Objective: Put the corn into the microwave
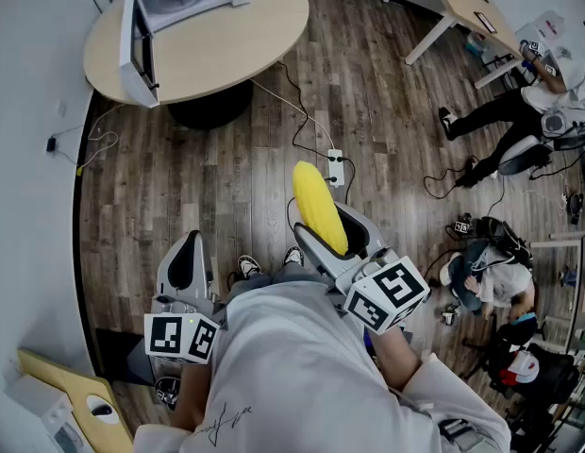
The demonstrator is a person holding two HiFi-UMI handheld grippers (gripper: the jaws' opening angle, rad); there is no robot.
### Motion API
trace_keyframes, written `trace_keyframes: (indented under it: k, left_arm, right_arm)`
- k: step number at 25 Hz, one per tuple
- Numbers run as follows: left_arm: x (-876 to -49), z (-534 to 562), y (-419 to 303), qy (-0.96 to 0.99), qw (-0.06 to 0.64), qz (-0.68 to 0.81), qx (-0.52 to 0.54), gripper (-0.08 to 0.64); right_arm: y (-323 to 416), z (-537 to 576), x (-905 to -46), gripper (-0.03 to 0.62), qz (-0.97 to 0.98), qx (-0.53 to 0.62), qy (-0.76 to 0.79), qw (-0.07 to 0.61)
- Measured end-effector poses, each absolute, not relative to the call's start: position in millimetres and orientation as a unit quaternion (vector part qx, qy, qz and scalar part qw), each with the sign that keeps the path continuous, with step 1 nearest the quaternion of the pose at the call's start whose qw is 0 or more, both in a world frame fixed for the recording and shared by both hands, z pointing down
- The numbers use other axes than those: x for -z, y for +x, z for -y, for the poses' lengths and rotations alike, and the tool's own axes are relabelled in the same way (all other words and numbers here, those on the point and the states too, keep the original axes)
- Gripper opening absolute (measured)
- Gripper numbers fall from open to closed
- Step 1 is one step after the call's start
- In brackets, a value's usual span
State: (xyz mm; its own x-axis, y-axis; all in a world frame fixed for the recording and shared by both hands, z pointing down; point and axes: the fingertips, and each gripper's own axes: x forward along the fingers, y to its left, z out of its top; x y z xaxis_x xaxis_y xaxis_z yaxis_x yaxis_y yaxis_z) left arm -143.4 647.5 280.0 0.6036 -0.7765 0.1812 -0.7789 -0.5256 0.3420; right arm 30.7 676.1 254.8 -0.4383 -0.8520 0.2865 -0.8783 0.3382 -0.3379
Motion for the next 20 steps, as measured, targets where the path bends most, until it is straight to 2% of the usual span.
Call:
trace_keyframes:
  k: [20]
  left_arm:
    - [-273.5, -643.8, -169.8, 0.876, 0.192, 0.442, 0.01, -0.011]
  right_arm:
    - [7.8, -672.7, -247.7, 0.265, 0.819, -0.218, 0.53, 0.028]
